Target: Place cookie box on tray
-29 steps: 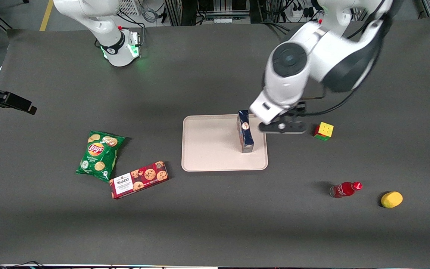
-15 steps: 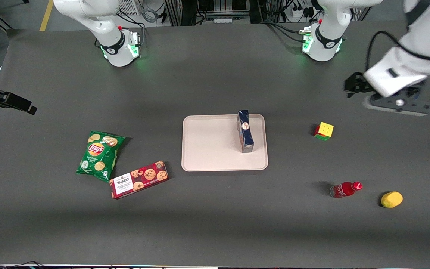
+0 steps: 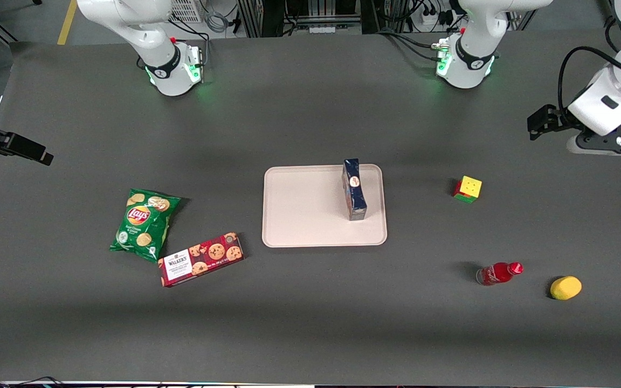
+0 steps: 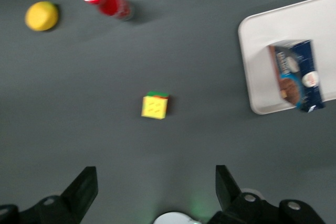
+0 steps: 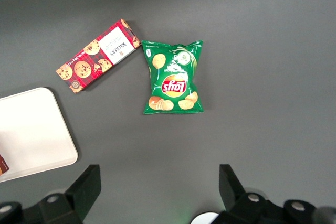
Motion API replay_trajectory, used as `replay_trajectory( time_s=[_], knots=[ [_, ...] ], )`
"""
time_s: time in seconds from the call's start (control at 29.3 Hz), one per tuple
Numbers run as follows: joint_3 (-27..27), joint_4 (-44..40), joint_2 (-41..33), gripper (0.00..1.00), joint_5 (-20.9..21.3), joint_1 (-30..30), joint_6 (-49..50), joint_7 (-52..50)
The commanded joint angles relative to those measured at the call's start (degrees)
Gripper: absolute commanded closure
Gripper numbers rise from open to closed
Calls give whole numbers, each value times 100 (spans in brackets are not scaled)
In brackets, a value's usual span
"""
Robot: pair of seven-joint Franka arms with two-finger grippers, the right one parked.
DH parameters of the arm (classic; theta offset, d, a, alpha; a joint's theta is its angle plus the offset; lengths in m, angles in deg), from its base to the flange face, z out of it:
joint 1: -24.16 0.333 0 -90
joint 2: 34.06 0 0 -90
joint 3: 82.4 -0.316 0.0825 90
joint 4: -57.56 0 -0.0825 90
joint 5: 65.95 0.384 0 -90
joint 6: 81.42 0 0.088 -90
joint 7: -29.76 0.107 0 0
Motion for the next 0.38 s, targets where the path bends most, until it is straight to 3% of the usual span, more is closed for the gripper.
replay_trajectory(
  time_s=[0.0,0.34],
  knots=[
    [-121,399,-390,0,-108,-102,-118,23],
    [-138,364,-390,0,-82,-102,-144,-55]
  ],
)
